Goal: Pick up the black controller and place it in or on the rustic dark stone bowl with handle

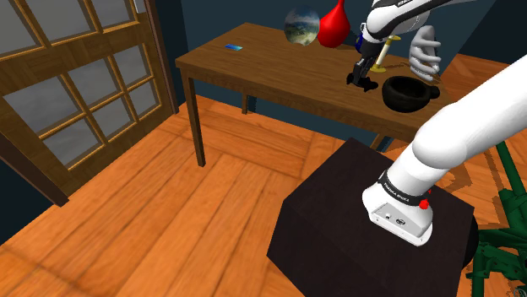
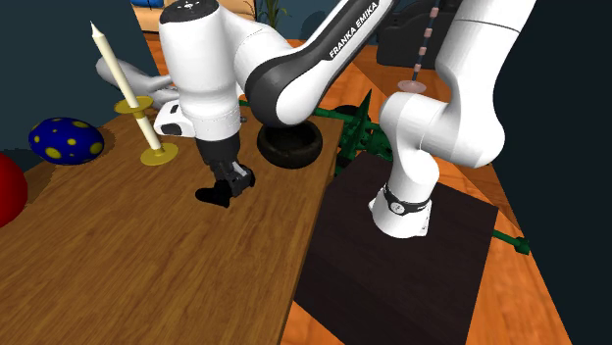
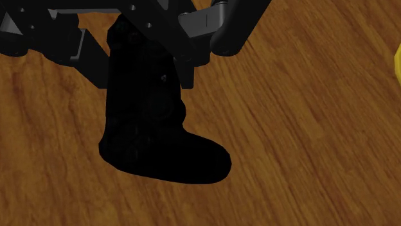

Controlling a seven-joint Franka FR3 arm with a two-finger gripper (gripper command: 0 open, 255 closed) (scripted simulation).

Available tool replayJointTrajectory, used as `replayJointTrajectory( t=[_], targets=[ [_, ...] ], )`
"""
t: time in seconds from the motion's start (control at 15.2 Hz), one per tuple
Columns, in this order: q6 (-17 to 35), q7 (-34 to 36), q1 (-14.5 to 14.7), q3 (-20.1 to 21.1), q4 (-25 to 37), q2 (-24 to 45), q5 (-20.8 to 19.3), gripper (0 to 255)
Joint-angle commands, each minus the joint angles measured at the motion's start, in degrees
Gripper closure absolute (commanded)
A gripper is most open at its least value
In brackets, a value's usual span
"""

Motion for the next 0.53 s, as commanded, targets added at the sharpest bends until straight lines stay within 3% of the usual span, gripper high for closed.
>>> replayJointTrajectory(
  t=[0.0,0.46],
  targets=[
    [0.00,0.00,0.00,0.00,0.01,-0.01,0.00,255],
    [-5.22,-0.24,-0.03,1.09,2.71,-2.61,0.09,255]
  ],
)
